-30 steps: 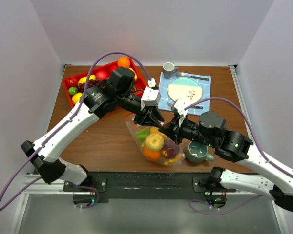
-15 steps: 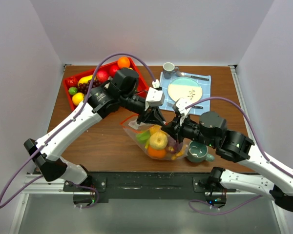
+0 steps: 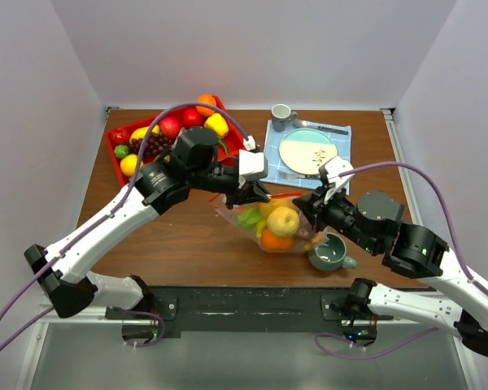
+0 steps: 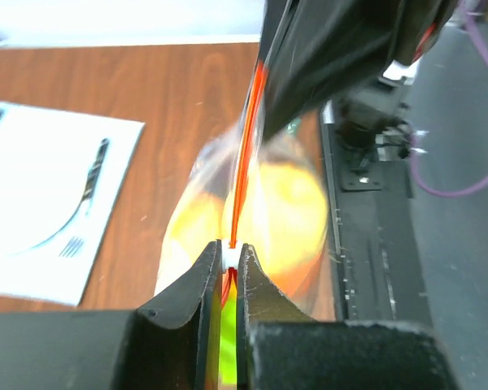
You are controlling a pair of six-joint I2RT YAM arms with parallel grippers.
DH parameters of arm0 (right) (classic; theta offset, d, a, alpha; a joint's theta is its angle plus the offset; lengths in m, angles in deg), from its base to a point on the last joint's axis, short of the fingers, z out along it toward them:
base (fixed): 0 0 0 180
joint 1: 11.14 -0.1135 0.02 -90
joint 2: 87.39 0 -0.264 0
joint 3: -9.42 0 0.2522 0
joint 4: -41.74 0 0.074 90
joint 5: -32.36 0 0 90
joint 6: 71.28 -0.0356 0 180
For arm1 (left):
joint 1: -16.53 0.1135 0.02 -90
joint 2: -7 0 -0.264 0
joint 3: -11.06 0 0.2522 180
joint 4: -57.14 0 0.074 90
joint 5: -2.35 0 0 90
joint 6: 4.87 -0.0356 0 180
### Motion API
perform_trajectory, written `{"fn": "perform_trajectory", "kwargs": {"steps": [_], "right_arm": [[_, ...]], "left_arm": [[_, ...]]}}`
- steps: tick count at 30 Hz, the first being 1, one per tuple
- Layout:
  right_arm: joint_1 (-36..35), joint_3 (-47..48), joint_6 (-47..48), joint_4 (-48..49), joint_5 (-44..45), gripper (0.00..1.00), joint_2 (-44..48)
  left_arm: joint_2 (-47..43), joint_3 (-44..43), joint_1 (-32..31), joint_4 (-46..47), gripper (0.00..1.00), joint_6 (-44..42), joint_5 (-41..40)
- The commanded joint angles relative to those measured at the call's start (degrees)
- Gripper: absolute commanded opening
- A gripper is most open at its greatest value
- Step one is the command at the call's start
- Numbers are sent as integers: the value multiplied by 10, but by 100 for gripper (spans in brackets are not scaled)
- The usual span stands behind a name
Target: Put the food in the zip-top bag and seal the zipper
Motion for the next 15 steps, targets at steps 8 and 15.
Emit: {"fn": "perform_trajectory", "kwargs": {"steps": [8, 15], "right_arm": [[2, 67, 5, 27, 264, 0, 22], [2, 62, 15, 43, 300, 0, 13]], "left_arm": [[-107, 158, 87, 67, 0, 111, -203], [-148, 201, 142, 83, 0, 147, -281]]}}
